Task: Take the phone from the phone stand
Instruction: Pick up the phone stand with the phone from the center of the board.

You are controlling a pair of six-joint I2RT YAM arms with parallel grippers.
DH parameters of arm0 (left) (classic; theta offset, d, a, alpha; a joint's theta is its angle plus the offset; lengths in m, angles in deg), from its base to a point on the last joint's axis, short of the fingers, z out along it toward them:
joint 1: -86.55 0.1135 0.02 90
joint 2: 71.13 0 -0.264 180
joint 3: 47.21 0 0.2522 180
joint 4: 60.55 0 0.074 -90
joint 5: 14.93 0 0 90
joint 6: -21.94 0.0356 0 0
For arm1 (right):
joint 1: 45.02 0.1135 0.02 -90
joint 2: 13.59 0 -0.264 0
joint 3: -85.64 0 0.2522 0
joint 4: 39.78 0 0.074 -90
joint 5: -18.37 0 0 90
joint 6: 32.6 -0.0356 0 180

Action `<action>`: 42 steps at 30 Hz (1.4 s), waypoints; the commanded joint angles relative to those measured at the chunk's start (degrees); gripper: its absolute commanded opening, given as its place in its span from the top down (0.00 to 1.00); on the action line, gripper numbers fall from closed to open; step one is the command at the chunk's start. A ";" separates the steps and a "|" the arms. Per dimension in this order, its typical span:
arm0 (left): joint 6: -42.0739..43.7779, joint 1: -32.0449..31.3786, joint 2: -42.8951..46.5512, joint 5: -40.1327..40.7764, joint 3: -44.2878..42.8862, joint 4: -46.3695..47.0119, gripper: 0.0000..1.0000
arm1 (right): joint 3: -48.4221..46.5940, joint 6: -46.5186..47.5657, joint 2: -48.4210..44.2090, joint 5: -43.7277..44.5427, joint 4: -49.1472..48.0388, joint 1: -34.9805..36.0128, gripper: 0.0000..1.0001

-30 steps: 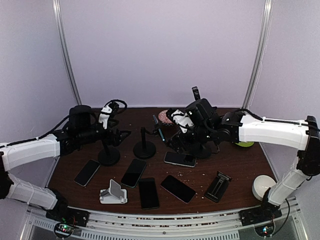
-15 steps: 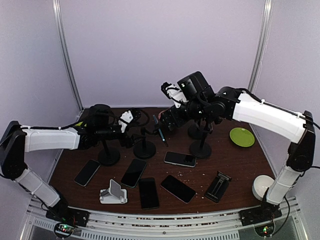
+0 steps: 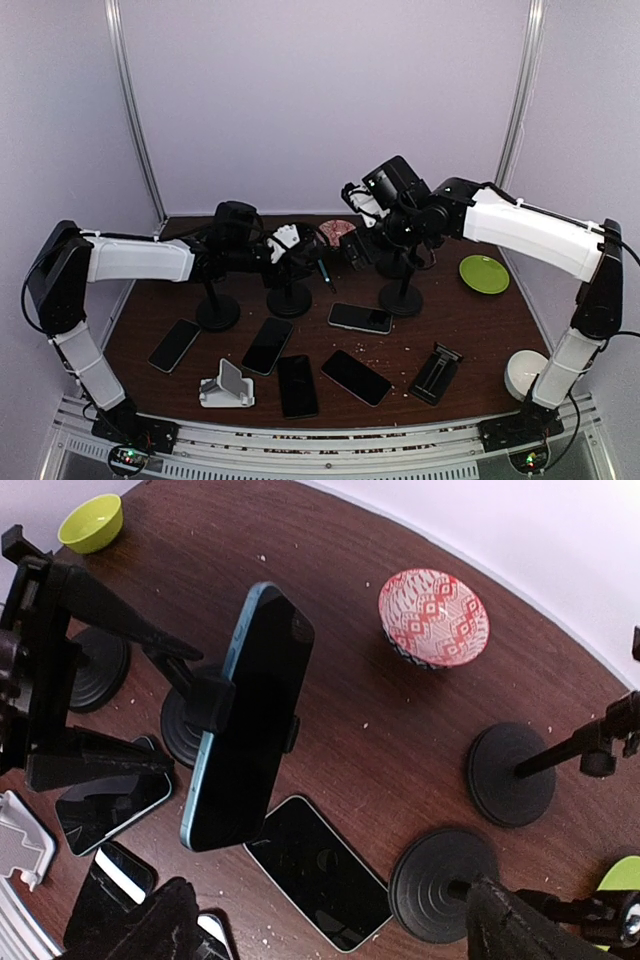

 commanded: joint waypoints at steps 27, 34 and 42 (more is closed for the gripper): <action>-0.19 -2.22 -9.87 4.17 -8.03 2.00 0.89 | 4.36 -3.76 -4.01 -3.49 -1.56 -1.55 0.07; -0.84 -2.95 -7.47 0.85 -6.32 2.50 1.00 | 2.52 -5.55 -4.79 -2.09 -0.02 -3.24 0.07; -1.42 -4.38 -3.02 -4.25 -2.27 0.98 1.00 | -2.96 -6.10 -3.70 -10.10 5.10 -7.49 0.06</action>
